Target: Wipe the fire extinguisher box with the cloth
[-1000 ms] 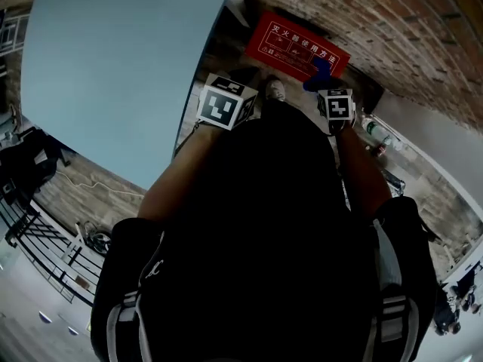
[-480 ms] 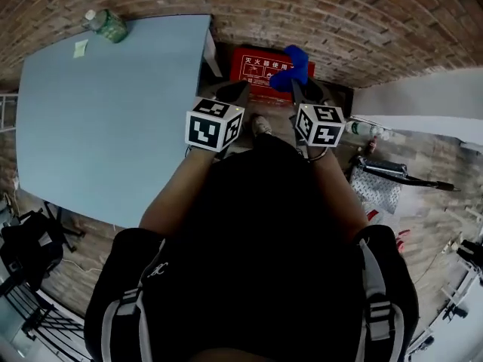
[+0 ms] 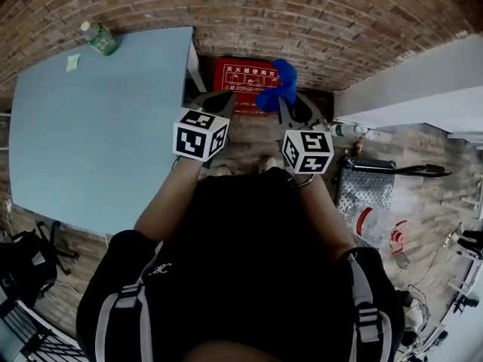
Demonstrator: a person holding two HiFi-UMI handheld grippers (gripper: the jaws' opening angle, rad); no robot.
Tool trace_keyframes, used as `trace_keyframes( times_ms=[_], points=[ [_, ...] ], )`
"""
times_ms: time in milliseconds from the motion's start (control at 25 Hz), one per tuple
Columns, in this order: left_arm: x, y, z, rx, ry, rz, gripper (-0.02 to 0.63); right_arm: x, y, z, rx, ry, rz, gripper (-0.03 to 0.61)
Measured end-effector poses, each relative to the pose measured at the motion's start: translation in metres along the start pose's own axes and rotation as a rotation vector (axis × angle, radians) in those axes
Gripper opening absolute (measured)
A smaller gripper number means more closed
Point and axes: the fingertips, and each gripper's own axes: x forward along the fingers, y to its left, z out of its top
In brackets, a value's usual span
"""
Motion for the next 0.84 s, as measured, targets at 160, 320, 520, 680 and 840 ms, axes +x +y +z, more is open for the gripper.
trace_keyframes(
  times_ms=[160,320,520,680,840],
  points=[
    [0.013,-0.039,-0.001,-0.049,-0.007,-0.031,0.008,-0.024,-0.021,0.000,0.021,-0.017,0.004,0.089],
    [0.025,-0.083,-0.004,-0.101,0.000,-0.076,0.008,-0.050,-0.051,0.008,0.029,-0.042,0.014,0.089],
    [0.037,-0.116,-0.002,-0.072,0.010,-0.063,0.008,-0.069,-0.074,0.001,0.070,-0.046,0.039,0.089],
    [0.047,-0.135,-0.008,-0.059,0.031,-0.057,0.008,-0.078,-0.079,-0.006,0.063,-0.046,0.074,0.089],
    [0.054,-0.154,-0.012,-0.041,0.039,-0.051,0.008,-0.086,-0.089,-0.008,0.052,-0.050,0.097,0.089]
  ],
)
